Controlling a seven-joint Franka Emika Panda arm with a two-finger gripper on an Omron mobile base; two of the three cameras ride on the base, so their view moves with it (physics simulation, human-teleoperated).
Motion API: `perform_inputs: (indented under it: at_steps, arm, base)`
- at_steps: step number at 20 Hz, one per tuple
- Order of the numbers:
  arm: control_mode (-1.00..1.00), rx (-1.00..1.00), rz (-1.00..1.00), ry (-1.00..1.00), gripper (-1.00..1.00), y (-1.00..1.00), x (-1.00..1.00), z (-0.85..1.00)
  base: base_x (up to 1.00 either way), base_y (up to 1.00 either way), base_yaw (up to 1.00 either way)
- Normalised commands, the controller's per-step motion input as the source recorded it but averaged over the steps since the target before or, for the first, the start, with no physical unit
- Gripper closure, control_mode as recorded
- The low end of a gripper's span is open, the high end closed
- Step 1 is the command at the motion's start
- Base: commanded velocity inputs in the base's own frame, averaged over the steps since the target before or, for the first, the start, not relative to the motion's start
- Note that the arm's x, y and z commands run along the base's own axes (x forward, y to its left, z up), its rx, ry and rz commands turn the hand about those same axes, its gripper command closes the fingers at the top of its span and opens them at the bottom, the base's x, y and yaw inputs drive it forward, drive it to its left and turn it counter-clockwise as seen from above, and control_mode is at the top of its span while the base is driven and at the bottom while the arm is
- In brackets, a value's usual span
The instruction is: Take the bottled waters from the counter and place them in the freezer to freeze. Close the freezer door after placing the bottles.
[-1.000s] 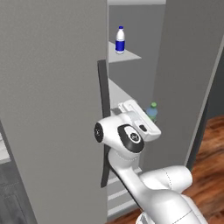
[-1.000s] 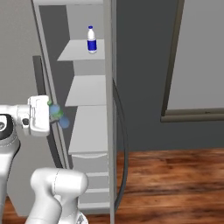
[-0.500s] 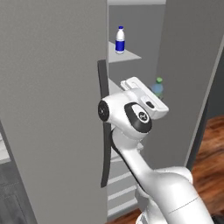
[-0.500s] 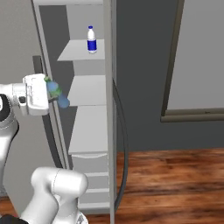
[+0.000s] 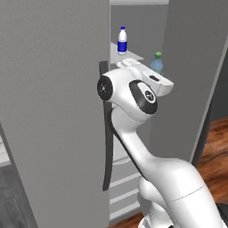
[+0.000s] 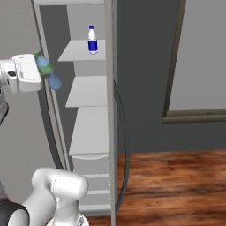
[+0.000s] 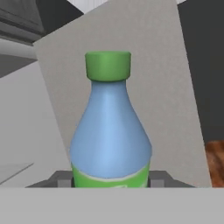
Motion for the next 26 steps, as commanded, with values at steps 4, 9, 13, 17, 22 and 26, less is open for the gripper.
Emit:
perform_inputs:
  at_steps: [4, 9, 13, 17, 22, 26]
  arm:
    - [-1.00, 0.00, 0.30, 0.22, 1.00, 0.00, 0.17, 0.28]
    - [-1.00, 0.01, 0.38, 0.21, 1.00, 0.00, 0.16, 0.22]
    - [-1.00, 0.00, 0.41, 0.12, 1.00, 0.00, 0.06, 0.07]
    - [-1.00, 0.00, 0.39, 0.02, 1.00, 0.00, 0.14, -0.05]
    - [-1.00, 0.00, 0.42, 0.00, 1.00, 0.00, 0.08, 0.00]
    - [-1.00, 0.00, 0.47, 0.00, 1.00, -0.02, 0.03, -0.01]
  base:
    - [0.00, 0.00, 0.00]
    - [0.00, 0.00, 0.00]
    - [0.00, 0.00, 0.00]
    - [0.00, 0.00, 0.00]
    - [0.00, 0.00, 0.00]
    - [0.00, 0.00, 0.00]
